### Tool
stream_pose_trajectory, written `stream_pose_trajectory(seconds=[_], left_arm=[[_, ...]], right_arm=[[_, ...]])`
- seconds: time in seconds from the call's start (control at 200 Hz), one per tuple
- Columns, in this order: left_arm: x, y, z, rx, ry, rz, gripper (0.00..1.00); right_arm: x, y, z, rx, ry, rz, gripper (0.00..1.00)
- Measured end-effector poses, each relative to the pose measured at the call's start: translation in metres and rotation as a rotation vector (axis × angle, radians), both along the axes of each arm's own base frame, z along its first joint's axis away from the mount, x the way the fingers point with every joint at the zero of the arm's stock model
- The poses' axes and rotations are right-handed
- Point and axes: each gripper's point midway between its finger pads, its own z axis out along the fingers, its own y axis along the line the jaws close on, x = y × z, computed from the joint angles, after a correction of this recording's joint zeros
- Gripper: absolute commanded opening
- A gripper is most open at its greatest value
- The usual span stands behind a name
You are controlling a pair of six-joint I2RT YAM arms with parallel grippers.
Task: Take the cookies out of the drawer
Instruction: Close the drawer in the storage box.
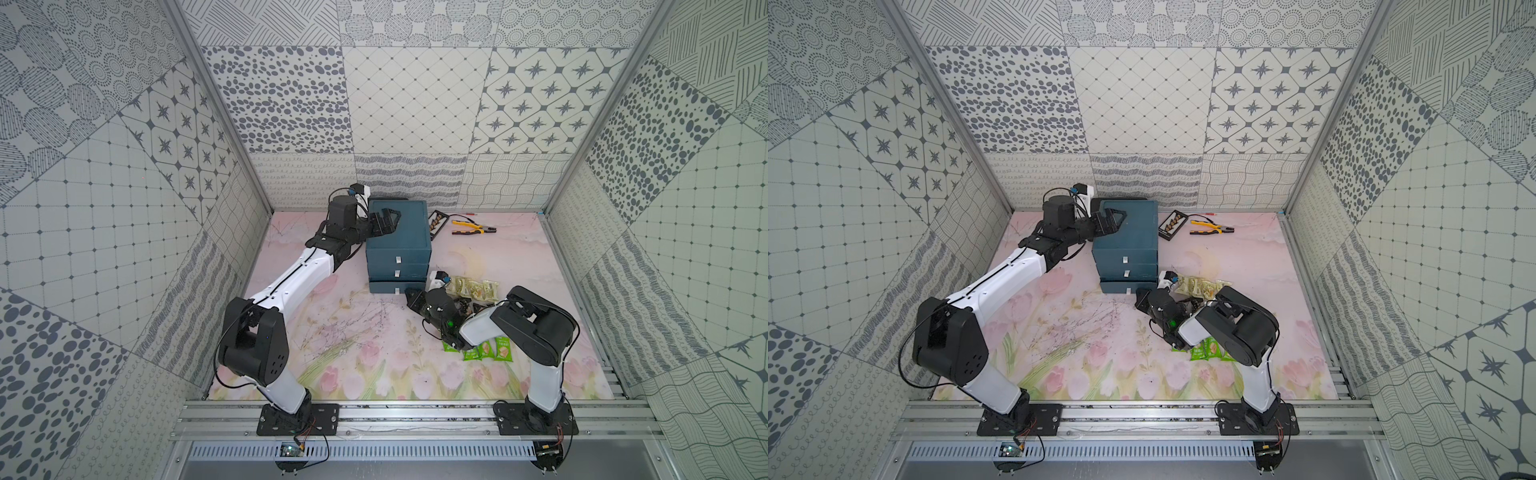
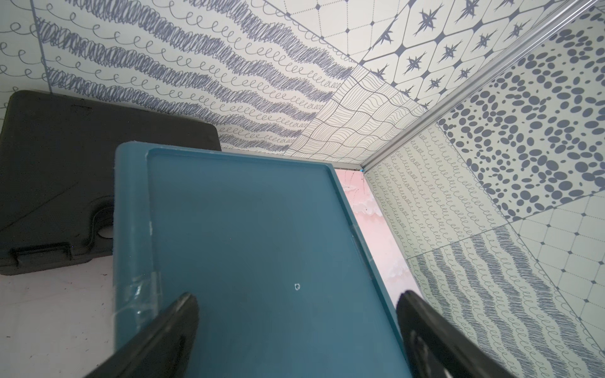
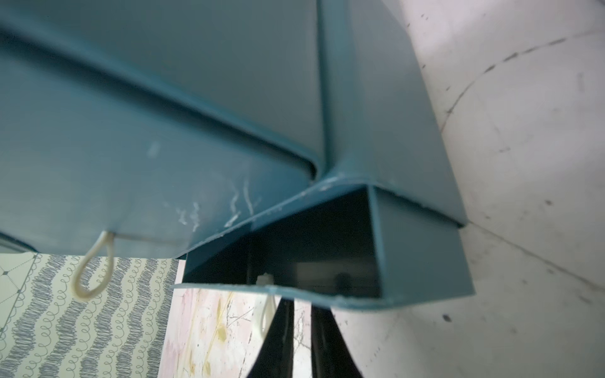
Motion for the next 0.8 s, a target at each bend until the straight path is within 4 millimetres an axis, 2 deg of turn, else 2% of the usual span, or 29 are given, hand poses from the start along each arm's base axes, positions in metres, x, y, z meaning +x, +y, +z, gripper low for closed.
stream_pose_trajectory(seconds=[0.295, 0.4, 0.565, 0.69, 0.73, 0.755, 0.8], left_arm=[[-0.002, 0.001, 0.002, -0.006, -0.007, 0.001, 0.99], [-0.005, 0.001, 0.003, -0.005, 0.001, -0.002, 0.99], [-0.016, 0.003, 0.004, 0.006, 0.028, -0.002, 0.99], [-0.032, 0.011, 0.005, 0.049, 0.042, 0.044, 0.99], [-0.037, 0.015, 0.006, 0.064, 0.040, 0.062, 0.99], [-0.040, 0.018, 0.007, 0.073, 0.032, 0.075, 0.99], [-0.046, 0.025, 0.009, 0.092, 0.020, 0.101, 0.99]], right_arm=[[0.017, -0.002, 0.005, 0.042, -0.030, -0.069, 0.12], [0.020, -0.003, 0.004, 0.057, -0.039, -0.080, 0.16], [0.020, -0.002, 0.010, 0.077, -0.064, -0.079, 0.41], [0.013, -0.013, 0.023, 0.046, -0.092, -0.095, 0.65], [0.010, -0.018, 0.032, 0.043, -0.105, -0.097, 0.74], [0.008, -0.020, 0.039, 0.035, -0.119, -0.099, 0.87], [0.004, -0.026, 0.053, 0.032, -0.138, -0.103, 0.98]])
